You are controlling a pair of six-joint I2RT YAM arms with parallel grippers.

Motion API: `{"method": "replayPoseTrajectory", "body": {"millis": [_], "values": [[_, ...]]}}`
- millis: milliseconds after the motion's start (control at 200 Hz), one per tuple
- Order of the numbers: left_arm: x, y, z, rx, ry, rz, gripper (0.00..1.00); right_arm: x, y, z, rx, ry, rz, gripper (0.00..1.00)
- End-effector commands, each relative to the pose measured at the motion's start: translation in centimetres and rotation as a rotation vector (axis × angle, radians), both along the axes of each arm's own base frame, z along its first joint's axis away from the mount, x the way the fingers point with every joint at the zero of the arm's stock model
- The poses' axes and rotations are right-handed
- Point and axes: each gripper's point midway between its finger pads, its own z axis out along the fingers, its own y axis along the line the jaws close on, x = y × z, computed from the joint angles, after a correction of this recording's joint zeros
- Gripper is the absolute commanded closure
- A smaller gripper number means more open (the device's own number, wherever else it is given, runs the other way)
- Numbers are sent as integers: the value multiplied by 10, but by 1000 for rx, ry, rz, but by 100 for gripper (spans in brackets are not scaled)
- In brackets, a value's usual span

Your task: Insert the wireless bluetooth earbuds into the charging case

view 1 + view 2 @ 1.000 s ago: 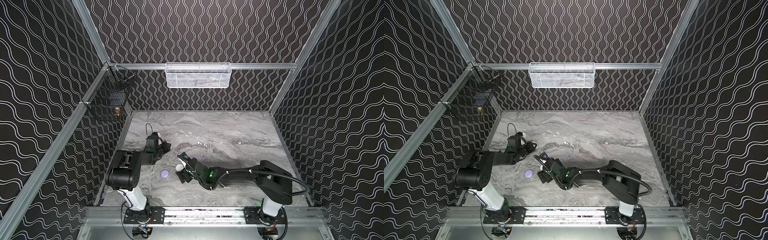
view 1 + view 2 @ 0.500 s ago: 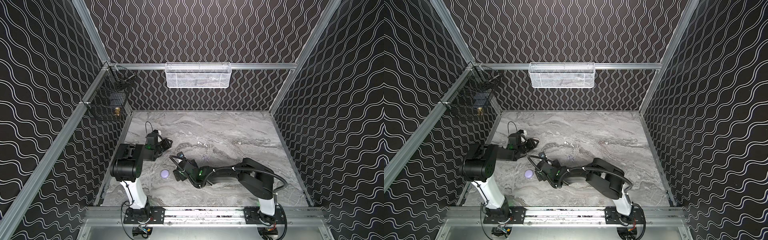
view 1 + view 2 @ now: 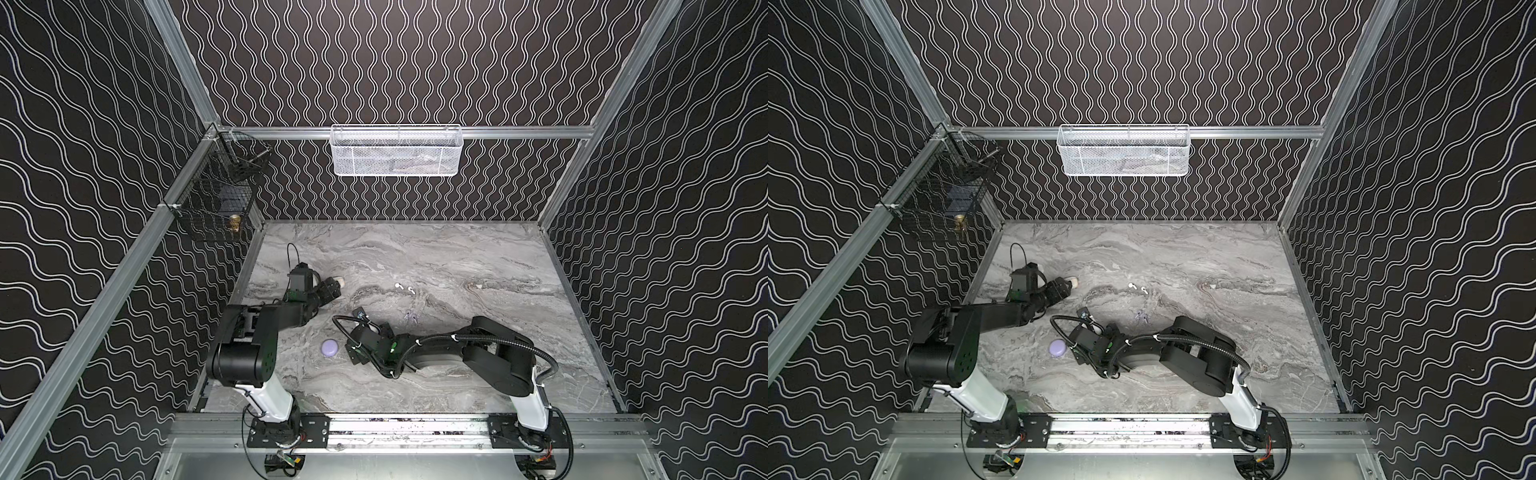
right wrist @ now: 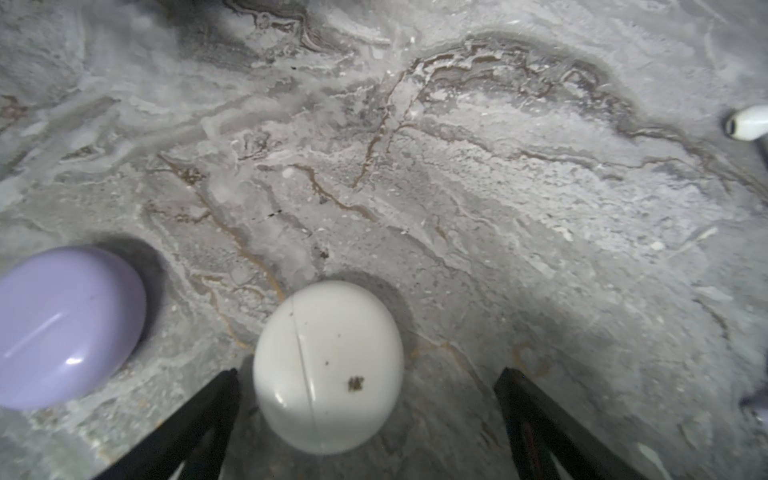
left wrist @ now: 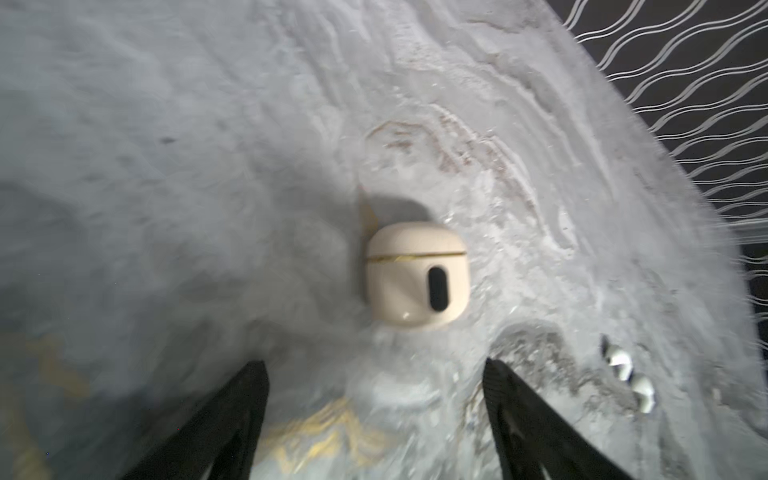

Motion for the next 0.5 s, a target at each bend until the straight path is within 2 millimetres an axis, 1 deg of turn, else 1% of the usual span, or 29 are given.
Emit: {"method": "replayPoseTrajectory", "body": {"millis": [0, 210, 385, 430, 495], "values": [[-10, 14, 0, 73, 19, 41, 14, 4, -17, -2, -41, -18, -47, 1], [-14, 19, 17, 86, -46, 63, 14, 15, -43, -2, -42, -20, -101, 2], [-16, 20, 28, 88, -87, 66, 14, 24, -58, 4, -33, -27, -138, 4], [-16, 20, 29, 87, -92, 64, 14, 27, -62, 6, -37, -32, -149, 5], [-16, 19, 31, 85, -101, 61, 14, 32, -66, 9, -34, -32, -165, 11]]}}
